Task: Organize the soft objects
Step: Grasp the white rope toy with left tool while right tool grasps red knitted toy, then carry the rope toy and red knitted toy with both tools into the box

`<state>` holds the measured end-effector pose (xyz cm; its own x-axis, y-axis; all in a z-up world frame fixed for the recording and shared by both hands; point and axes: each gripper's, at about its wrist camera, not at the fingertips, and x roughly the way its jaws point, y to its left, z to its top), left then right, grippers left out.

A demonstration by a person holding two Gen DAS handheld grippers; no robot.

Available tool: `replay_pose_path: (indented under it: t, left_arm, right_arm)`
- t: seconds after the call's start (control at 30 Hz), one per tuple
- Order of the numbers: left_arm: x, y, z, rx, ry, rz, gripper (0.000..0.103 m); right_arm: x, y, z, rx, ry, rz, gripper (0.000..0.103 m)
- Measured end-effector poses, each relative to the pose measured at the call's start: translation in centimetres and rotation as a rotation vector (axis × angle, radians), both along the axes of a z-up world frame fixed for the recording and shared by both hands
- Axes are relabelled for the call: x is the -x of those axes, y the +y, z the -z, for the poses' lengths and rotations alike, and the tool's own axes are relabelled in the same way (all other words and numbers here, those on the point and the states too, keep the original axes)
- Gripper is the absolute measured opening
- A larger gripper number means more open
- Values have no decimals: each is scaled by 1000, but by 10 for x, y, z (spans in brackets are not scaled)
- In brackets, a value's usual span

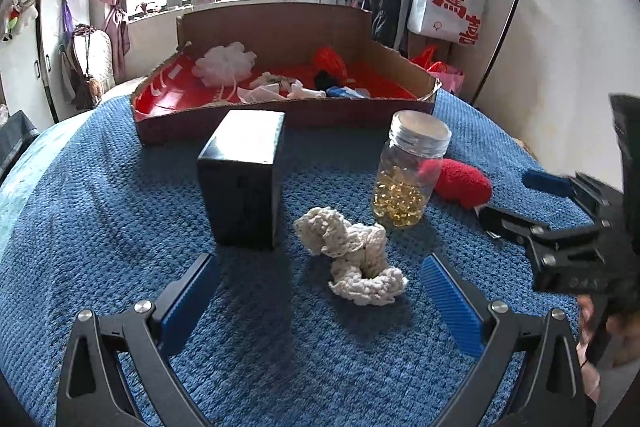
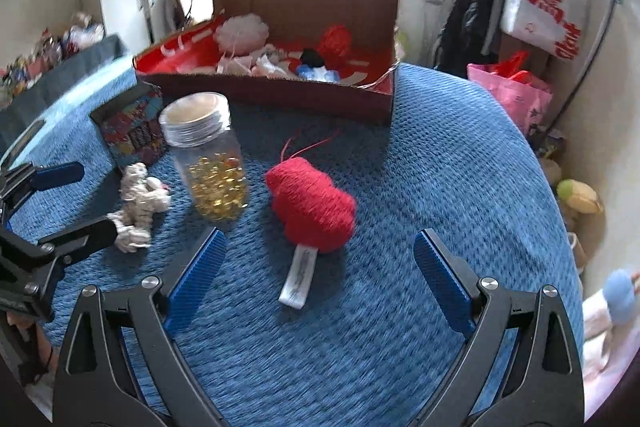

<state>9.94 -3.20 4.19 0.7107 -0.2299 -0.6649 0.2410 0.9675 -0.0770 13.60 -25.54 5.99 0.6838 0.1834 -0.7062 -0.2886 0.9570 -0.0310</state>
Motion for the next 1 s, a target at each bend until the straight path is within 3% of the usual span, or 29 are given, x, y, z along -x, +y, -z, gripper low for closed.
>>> replay_pose_path:
  t: [0.2,0.23,0.3,0.33,0.43,0.77,1.0]
  left_arm:
    - [-14,-11,11,-9,64,30,79]
    - [-16,-12,13,-7,75,37,76]
    - [-20,-16,19,16,108,72,55]
    - [-21,-17,20,28,121,89,52]
    - [-20,-20,17,41,109,112,32]
    - [1,-7,-1,72,75,161,29]
    - [18,13,-10,75,37,181,29]
  right_arm:
    - [-36,3,11,58,66,-73,94]
    - [-40,5,12,60,71,-85,85]
    - [-42,8,15,52,81,-110,60]
    - [-44,8,17,37,98,-127,42]
    - [-38,7,16,-1,95,-149,42]
    - [34,0,-23,-140,-42,-75,41]
    - [69,29,-20,-181,-53,-92,41]
